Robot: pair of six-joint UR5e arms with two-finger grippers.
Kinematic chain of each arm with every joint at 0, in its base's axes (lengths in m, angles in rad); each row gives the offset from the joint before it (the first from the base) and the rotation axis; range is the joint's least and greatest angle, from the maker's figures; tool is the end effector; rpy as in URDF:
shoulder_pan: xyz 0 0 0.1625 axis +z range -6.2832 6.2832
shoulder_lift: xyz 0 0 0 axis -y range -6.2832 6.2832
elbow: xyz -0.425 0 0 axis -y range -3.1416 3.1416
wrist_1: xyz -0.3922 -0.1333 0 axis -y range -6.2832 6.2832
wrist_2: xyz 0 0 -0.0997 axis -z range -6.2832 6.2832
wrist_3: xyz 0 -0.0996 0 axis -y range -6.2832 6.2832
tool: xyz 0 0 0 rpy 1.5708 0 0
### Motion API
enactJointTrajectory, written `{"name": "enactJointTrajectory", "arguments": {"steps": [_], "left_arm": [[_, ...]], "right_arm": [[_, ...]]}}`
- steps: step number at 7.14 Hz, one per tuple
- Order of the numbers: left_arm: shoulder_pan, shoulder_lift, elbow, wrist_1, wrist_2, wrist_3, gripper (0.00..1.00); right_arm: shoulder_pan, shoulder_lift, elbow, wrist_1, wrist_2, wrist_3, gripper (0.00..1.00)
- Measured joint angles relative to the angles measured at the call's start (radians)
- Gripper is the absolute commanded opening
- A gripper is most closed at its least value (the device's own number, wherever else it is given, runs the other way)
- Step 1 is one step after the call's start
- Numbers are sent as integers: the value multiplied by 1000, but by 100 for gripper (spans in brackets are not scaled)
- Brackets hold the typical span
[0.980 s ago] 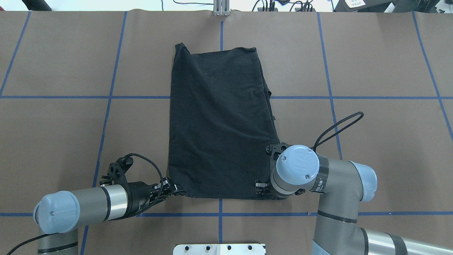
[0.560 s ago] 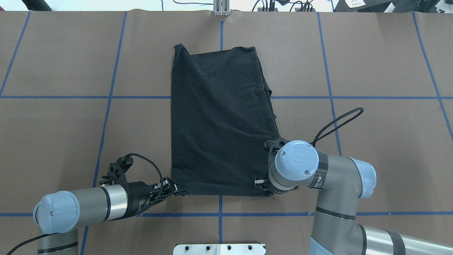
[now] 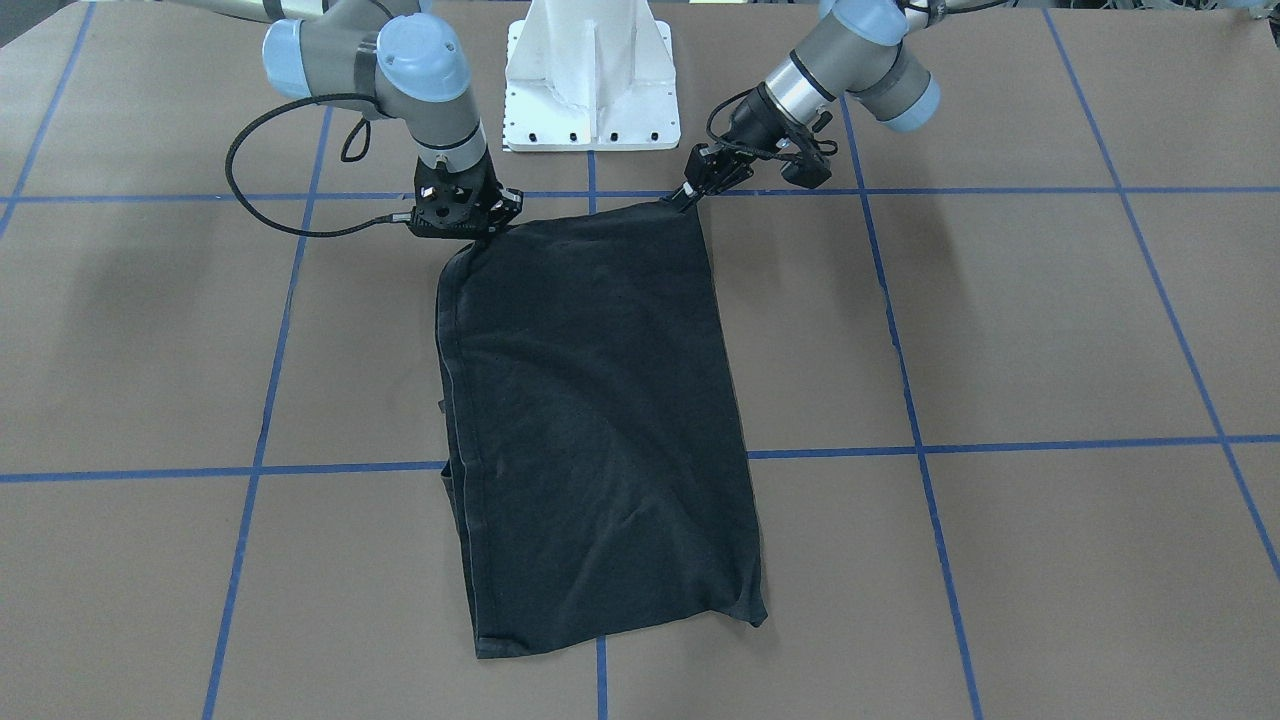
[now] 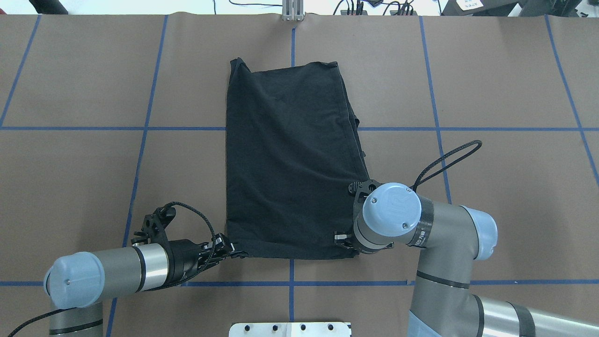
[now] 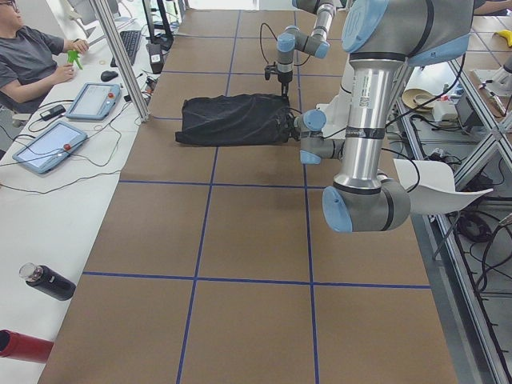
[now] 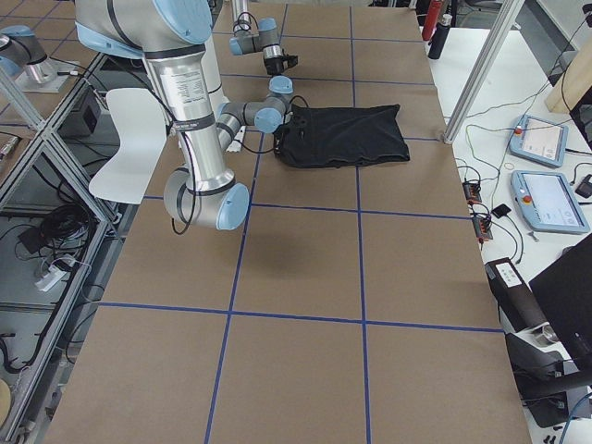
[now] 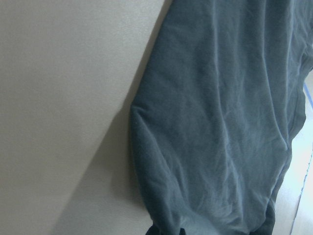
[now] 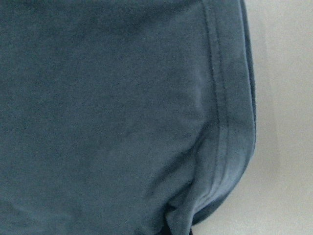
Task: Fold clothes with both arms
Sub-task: 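Grasp the near corner with the right gripper while the left gripper holds its corner, then lift both near corners and fold them away from the robot over the shirt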
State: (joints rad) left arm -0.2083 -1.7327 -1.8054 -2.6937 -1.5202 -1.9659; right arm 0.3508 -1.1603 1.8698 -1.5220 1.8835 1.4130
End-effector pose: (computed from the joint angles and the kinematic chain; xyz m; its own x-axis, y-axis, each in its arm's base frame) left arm 0.4946 -0.2459 0.3360 -0.0521 -0.3819 -0.9227 0.2556 0.8881 -0.3820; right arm -0.5326 -0.3042 0.2969 0.6935 0.0946 0.7142 -0.0196 0.9935 -0.1125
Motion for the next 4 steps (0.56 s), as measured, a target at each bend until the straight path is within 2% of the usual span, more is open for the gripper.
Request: {"name": "enactJointTrajectory", "arguments": {"steps": [4], "left_arm": [[19, 19, -48, 1, -5, -1, 0]], "right_arm": [[-31, -114, 138, 0, 79, 1, 0]]}}
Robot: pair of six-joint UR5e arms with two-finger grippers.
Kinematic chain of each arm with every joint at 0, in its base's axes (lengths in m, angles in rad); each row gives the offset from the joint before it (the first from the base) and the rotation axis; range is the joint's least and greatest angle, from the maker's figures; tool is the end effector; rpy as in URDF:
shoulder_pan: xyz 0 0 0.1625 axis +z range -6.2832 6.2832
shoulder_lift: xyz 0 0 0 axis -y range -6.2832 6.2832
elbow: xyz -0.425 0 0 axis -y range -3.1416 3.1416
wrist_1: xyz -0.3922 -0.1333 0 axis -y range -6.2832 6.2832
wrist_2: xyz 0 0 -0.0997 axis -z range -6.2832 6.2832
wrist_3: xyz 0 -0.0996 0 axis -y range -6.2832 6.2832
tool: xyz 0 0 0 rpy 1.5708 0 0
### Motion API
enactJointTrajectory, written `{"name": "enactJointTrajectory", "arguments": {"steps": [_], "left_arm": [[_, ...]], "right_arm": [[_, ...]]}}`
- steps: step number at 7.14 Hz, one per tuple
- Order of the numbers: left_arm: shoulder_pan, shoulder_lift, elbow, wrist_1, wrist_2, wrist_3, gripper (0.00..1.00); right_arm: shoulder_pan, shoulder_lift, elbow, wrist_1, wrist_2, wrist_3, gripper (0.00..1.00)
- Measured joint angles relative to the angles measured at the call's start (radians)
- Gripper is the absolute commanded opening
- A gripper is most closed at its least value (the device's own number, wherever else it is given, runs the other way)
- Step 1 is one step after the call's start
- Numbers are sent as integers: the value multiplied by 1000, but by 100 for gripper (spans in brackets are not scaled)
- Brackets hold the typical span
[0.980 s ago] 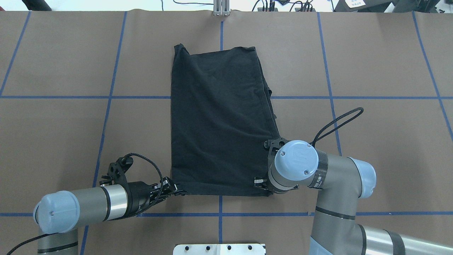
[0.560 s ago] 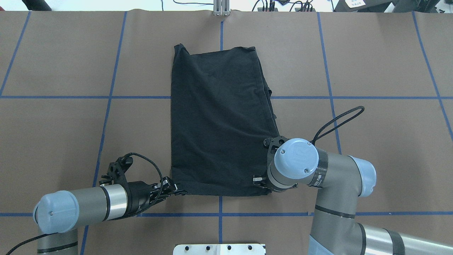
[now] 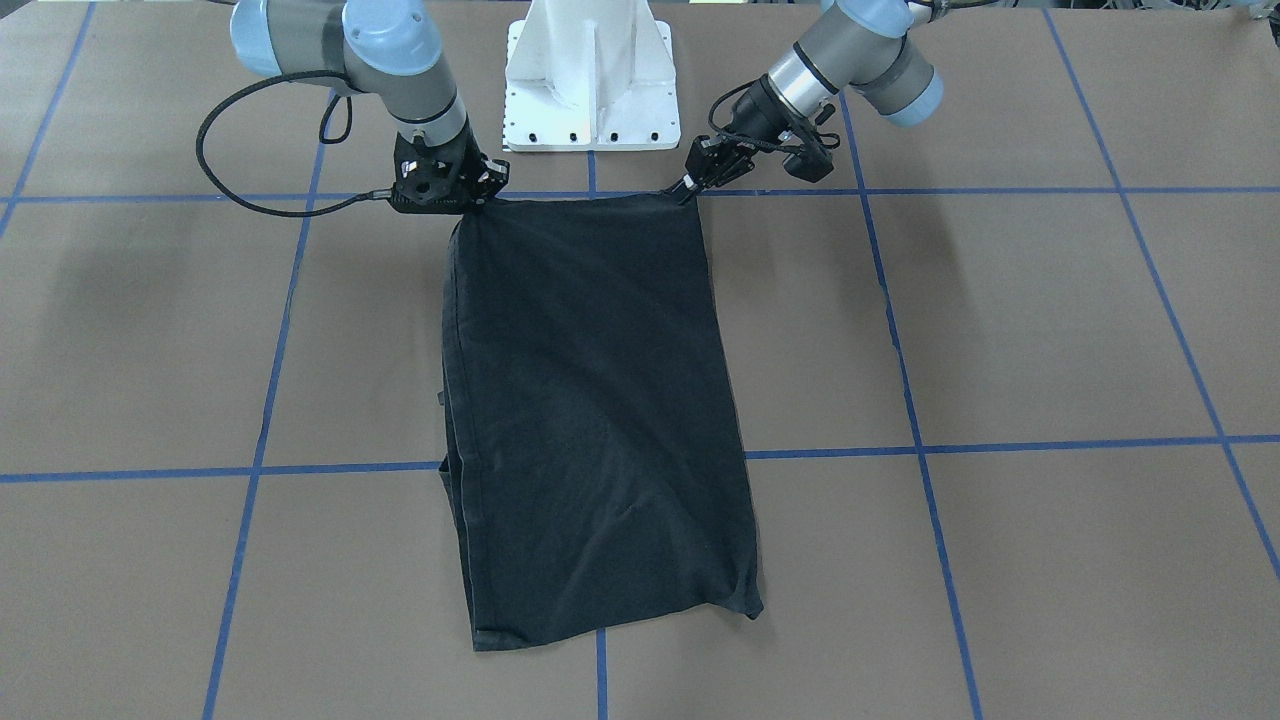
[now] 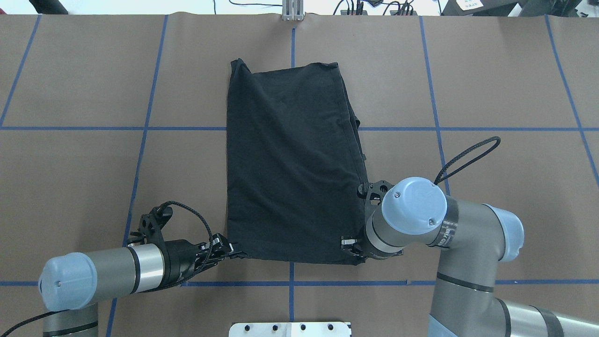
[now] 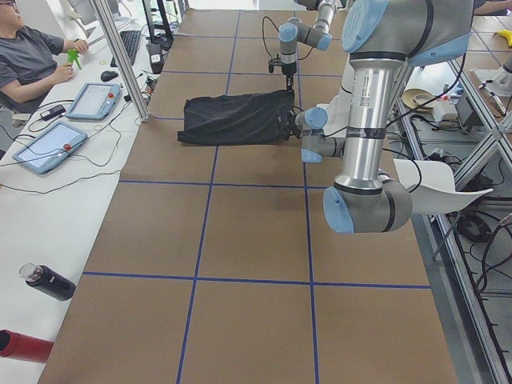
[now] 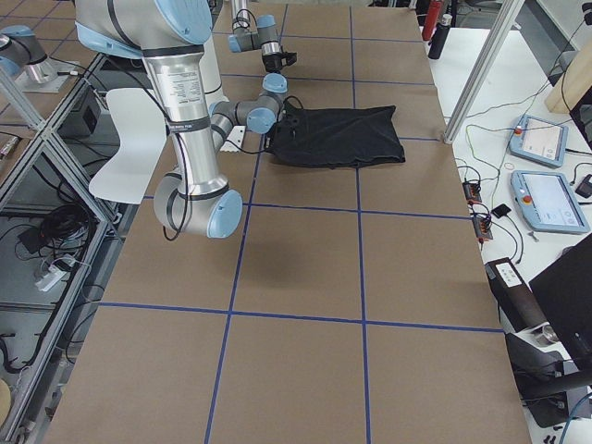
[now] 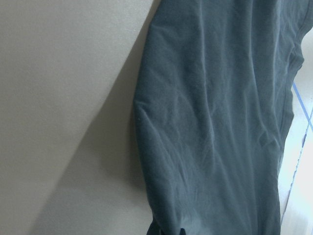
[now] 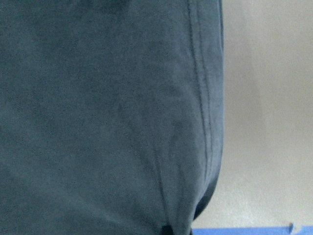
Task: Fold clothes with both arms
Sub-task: 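Lift both near corners and fold them away from the robot over the shirt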
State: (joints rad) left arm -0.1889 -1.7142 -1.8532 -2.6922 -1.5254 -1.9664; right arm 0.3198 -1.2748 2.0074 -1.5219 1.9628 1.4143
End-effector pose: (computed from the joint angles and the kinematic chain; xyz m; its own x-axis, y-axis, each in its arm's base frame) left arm 0.4846 -0.2330 0.3238 -0.0681 -0.3789 -0.9229 0.2231 0.8958 -0.3843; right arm -0.4933 -0.2637 0.3018 0.6711 0.0705 0.7380 0.0704 0.9849 -0.1581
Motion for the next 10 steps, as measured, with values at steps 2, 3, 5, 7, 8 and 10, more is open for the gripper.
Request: {"name": "enactJointTrajectory", "arguments": {"steps": [2, 3, 5, 7, 8, 10], "left_arm": [[53, 54, -69, -1, -19, -1, 0], [89, 86, -107, -1, -22, -3, 0], [129, 108, -137, -1, -22, -10, 0], [133, 105, -140, -1, -26, -12, 0], [119, 102, -139, -1, -29, -11, 0], [19, 79, -137, 11, -54, -3, 0]], "right_arm": [[-42, -46, 46, 0, 41, 0, 0], [-56, -64, 64, 0, 71, 0, 0], [-66, -78, 83, 0, 124, 1, 0], [-42, -56, 89, -1, 148, 0, 0], [10, -37, 89, -3, 179, -3, 0], [137, 15, 70, -8, 239, -9, 0]]}}
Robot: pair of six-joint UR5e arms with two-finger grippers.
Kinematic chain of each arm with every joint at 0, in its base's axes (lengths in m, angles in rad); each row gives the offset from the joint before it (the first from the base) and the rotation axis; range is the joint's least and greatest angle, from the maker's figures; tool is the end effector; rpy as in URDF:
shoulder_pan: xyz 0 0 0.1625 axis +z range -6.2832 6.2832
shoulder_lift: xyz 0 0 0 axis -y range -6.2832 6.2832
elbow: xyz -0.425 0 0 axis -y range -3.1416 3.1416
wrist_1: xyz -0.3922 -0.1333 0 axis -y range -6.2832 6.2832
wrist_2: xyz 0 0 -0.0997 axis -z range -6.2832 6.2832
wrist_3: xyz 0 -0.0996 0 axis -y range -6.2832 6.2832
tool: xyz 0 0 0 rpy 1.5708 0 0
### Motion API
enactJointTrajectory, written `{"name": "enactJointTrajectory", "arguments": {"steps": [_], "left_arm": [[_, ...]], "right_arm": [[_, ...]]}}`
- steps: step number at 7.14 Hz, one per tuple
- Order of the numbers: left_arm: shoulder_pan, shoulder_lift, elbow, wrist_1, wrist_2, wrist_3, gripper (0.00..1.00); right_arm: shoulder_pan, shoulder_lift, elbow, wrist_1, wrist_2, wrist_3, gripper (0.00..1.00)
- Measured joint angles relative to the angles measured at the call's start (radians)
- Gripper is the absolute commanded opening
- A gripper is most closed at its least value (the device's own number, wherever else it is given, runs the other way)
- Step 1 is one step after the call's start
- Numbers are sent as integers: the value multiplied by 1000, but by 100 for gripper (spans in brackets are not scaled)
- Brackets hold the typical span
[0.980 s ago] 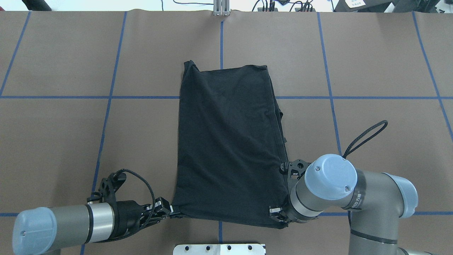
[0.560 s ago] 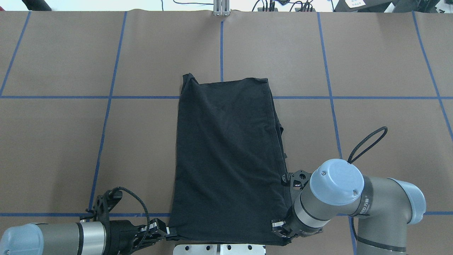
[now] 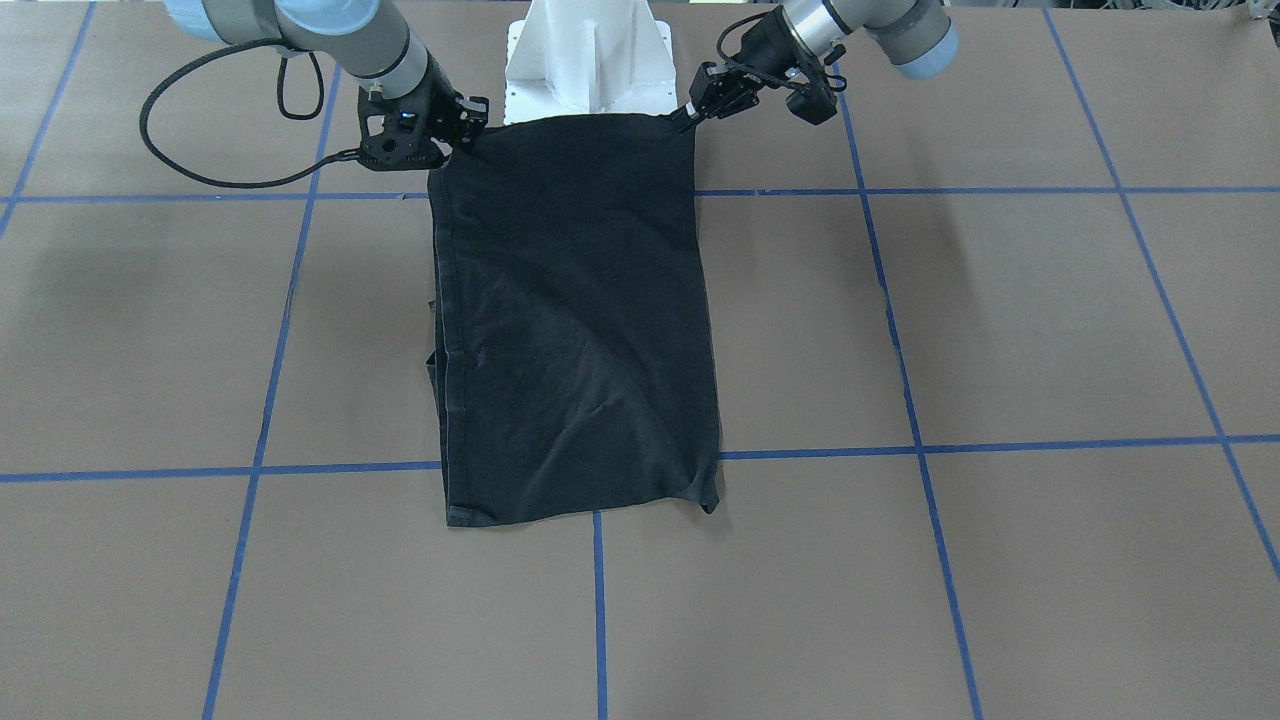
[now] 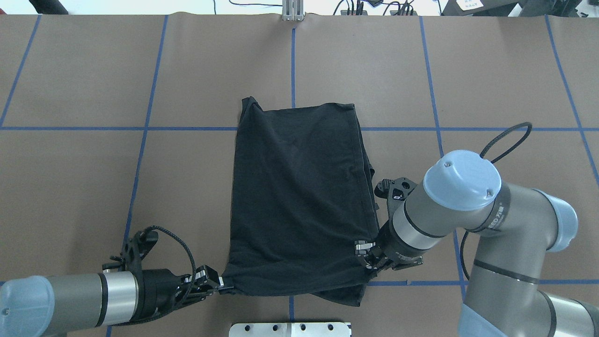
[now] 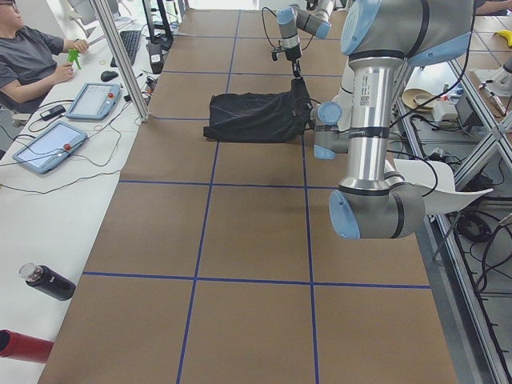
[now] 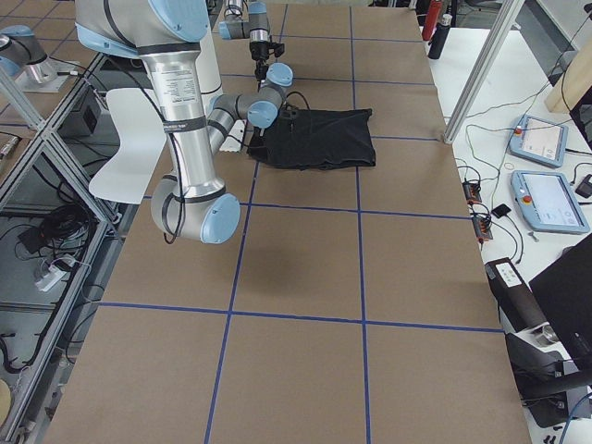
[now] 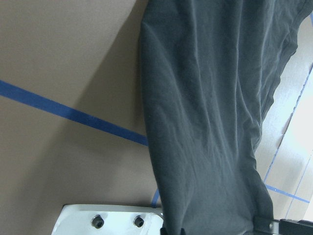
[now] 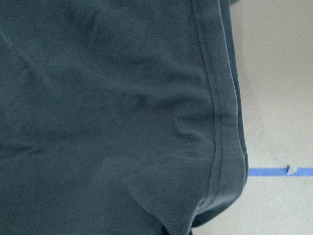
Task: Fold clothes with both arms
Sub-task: 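Lift both near corners and fold them away from the robot over the shirt, then lower the folded edge onto the far half of the shirt with both grippers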
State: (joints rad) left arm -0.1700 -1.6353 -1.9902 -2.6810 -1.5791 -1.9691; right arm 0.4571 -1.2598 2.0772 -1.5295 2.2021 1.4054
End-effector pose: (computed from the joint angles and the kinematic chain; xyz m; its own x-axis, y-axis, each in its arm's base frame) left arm 0.4426 -0.2104 0.3022 -0.0836 -0.3792 -0.9215 0.1395 0.9112 -0.3876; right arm -0.4377 -0.2983 0.2581 0.5710 0.1327 0.8102 0.1406 0.9565 -0.2558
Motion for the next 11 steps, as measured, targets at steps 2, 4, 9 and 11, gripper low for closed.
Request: {"name": "enactJointTrajectory", "arguments": {"steps": [2, 4, 9, 11], "left_arm": [[-185, -135, 16, 142, -82, 6, 0], [-359, -297, 98, 291, -157, 41, 0], [-493, -458, 424, 264, -169, 109, 0], [-498, -465, 464, 246, -167, 109, 0]], "right_arm": [[106, 92, -91, 0, 7, -3, 0], [211, 210, -216, 4, 3, -20, 0], [326, 414, -656, 227, -45, -80, 0], [351, 417, -700, 259, -52, -79, 0]]}}
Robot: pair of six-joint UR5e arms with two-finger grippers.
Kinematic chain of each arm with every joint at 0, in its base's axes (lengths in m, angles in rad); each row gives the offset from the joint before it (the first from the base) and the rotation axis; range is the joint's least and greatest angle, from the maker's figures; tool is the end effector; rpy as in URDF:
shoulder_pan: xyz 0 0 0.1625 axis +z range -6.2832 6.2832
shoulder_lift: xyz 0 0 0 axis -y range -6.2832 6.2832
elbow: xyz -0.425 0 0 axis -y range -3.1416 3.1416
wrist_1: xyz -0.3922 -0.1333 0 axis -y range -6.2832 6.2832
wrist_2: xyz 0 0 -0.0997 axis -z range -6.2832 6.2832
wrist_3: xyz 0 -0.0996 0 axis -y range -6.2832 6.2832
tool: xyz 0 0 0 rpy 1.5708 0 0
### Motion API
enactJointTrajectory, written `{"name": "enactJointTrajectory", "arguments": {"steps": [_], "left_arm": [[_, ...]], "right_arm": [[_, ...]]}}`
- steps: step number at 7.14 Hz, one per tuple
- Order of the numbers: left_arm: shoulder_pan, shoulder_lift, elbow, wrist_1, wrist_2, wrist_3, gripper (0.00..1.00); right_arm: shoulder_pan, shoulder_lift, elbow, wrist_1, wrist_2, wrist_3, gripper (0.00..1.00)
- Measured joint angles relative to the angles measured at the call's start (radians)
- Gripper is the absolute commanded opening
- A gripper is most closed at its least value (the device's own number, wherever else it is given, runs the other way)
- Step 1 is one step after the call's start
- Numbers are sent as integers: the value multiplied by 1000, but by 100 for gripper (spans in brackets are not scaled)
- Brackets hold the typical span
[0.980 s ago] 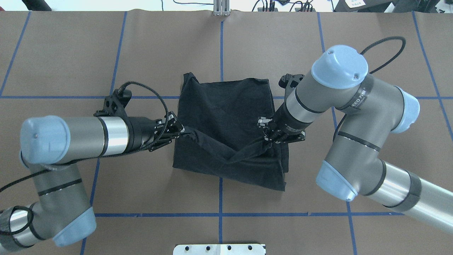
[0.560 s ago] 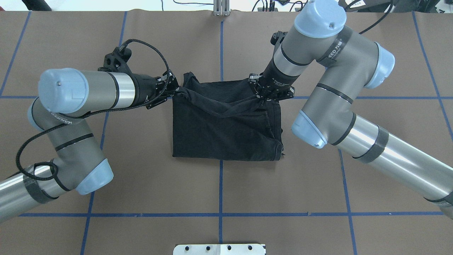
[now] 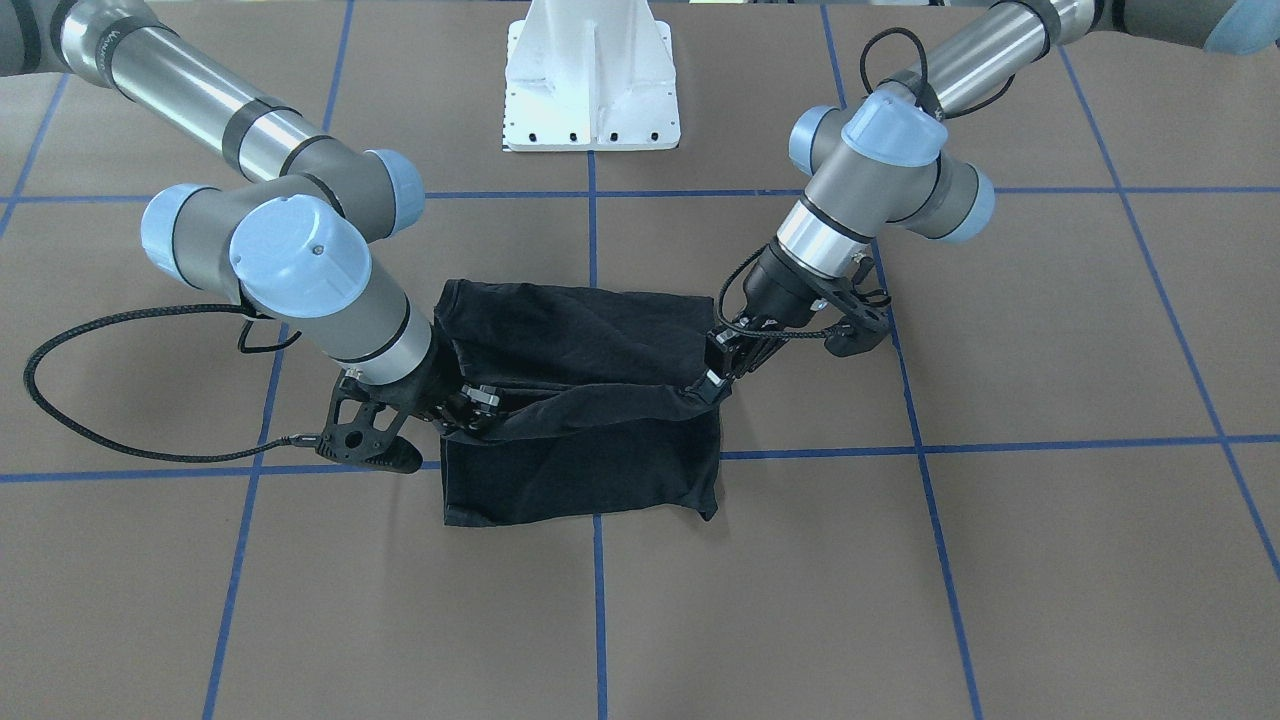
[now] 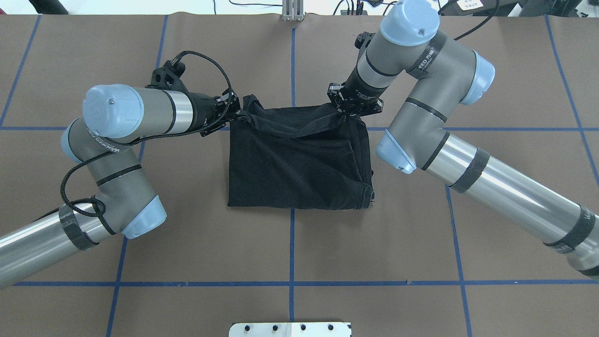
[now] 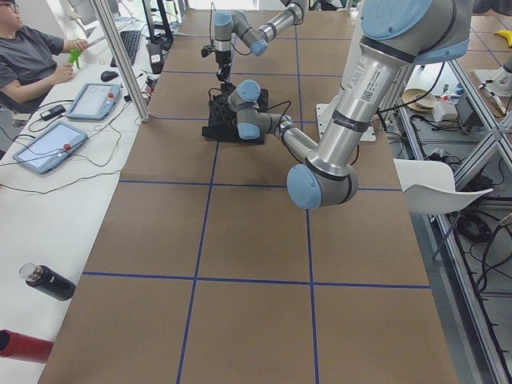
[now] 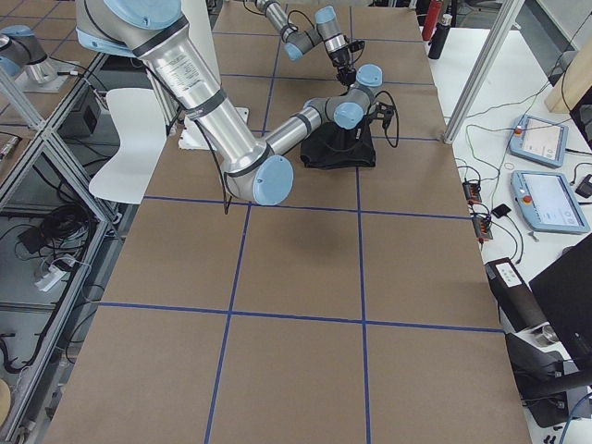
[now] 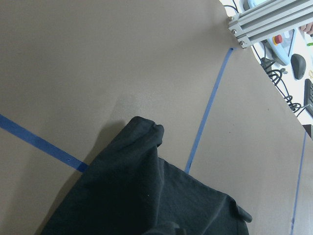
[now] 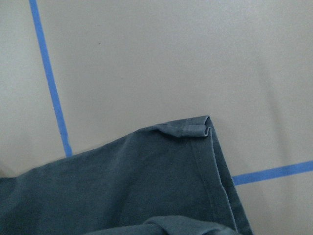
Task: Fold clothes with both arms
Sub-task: 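Lower the folded edge onto the far half of the shirt with both grippers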
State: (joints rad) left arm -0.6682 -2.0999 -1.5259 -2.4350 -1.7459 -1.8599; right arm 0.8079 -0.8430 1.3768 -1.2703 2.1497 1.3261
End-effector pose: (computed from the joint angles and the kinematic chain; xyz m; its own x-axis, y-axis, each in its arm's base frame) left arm 0.4614 -0.5119 0.2712 0.0300 -0.3814 -0.9239 0.5063 0.8028 -0.3149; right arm -0.4607 -0.5959 0.2624 0.5291 0.2600 0.8078 -0.2029 0.9631 -0.1771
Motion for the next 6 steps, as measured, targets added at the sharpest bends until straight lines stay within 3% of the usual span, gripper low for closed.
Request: {"name": "enactJointTrajectory", "arguments": {"steps": [2, 3, 4, 5, 6], "left_arm": [[-16, -2, 18, -3, 0, -1, 0], [-21, -4, 21, -3, 1, -2, 30], [-23, -8, 22, -2, 1, -5, 87], [-25, -17, 22, -2, 1, -7, 99], [-27, -27, 23, -2, 1, -9, 99]], "right_arm": [[19, -1, -24, 2, -1, 0, 0], [22, 0, -28, 2, -1, 2, 68], [22, 1, -29, 3, -1, 5, 99], [23, 3, -30, 3, -1, 7, 100], [27, 5, -30, 4, 1, 10, 100]]}}
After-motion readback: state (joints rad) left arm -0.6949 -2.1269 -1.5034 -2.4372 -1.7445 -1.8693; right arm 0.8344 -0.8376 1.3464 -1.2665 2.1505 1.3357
